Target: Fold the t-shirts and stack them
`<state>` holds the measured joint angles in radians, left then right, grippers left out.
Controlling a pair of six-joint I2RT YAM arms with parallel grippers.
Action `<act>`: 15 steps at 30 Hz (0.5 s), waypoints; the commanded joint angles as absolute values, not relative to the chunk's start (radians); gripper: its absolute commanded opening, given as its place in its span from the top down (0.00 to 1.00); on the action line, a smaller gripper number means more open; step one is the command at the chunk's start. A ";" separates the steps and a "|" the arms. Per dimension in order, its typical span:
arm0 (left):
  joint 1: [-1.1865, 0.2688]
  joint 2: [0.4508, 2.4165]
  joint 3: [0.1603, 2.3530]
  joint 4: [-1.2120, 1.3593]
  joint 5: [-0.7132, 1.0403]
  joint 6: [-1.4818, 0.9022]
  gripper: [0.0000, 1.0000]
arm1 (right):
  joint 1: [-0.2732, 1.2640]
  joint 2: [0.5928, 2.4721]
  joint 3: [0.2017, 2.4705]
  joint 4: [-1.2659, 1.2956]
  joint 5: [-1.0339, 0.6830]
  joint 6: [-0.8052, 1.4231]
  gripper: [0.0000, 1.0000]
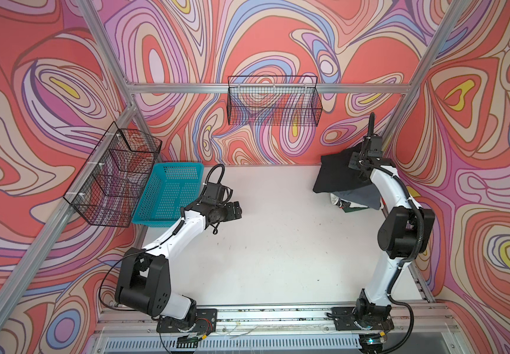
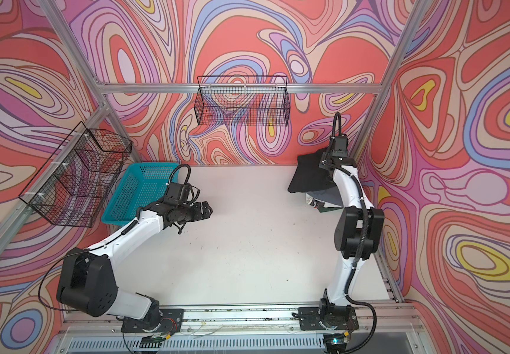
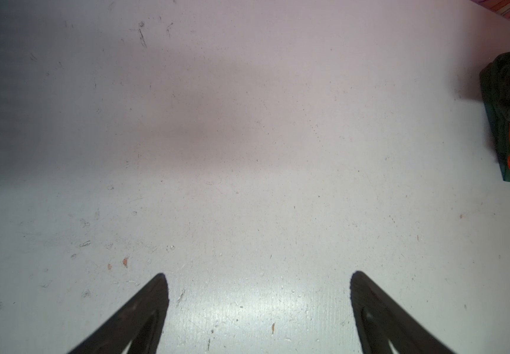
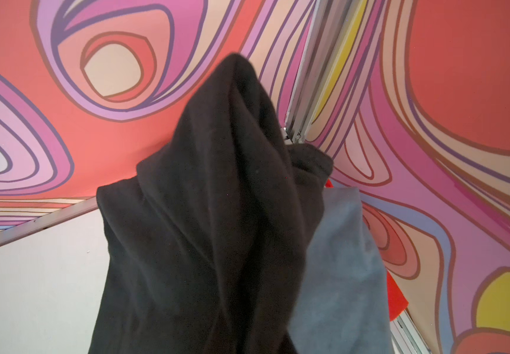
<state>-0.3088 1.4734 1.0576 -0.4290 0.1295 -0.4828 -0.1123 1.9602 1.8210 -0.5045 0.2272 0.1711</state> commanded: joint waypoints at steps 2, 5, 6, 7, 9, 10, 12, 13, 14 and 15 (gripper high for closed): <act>-0.310 1.486 1.047 -0.413 0.141 -0.499 0.08 | -0.154 1.878 1.758 -0.370 0.271 0.231 1.00; -0.310 1.501 1.043 -0.399 0.160 -0.507 0.08 | -0.178 1.876 1.730 -0.357 0.245 0.256 1.00; -0.310 1.508 1.048 -0.399 0.163 -0.508 0.08 | -0.188 1.876 1.724 -0.356 0.234 0.266 1.00; -0.311 1.514 1.053 -0.404 0.165 -0.506 0.07 | -0.198 1.876 1.720 -0.355 0.227 0.276 1.00; -0.313 1.520 1.057 -0.412 0.167 -0.502 0.08 | -0.231 1.873 1.709 -0.349 0.194 0.299 1.00; -0.312 1.518 1.056 -0.412 0.164 -0.503 0.08 | -0.244 1.874 1.703 -0.345 0.182 0.307 1.00; -0.313 1.511 1.052 -0.408 0.157 -0.503 0.08 | -0.265 1.878 1.698 -0.339 0.162 0.314 1.00; -0.311 1.509 1.051 -0.407 0.156 -0.503 0.08 | -0.271 1.881 1.699 -0.336 0.157 0.310 1.00; -0.313 1.506 1.050 -0.407 0.154 -0.503 0.08 | -0.276 1.884 1.700 -0.334 0.159 0.303 1.00; -0.312 1.506 1.050 -0.406 0.153 -0.503 0.08 | -0.280 1.890 1.706 -0.337 0.167 0.296 1.00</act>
<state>-0.3088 1.5101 1.0573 -0.4107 0.1566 -0.4988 -0.2558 1.9266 1.7004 -0.4095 0.1425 0.2859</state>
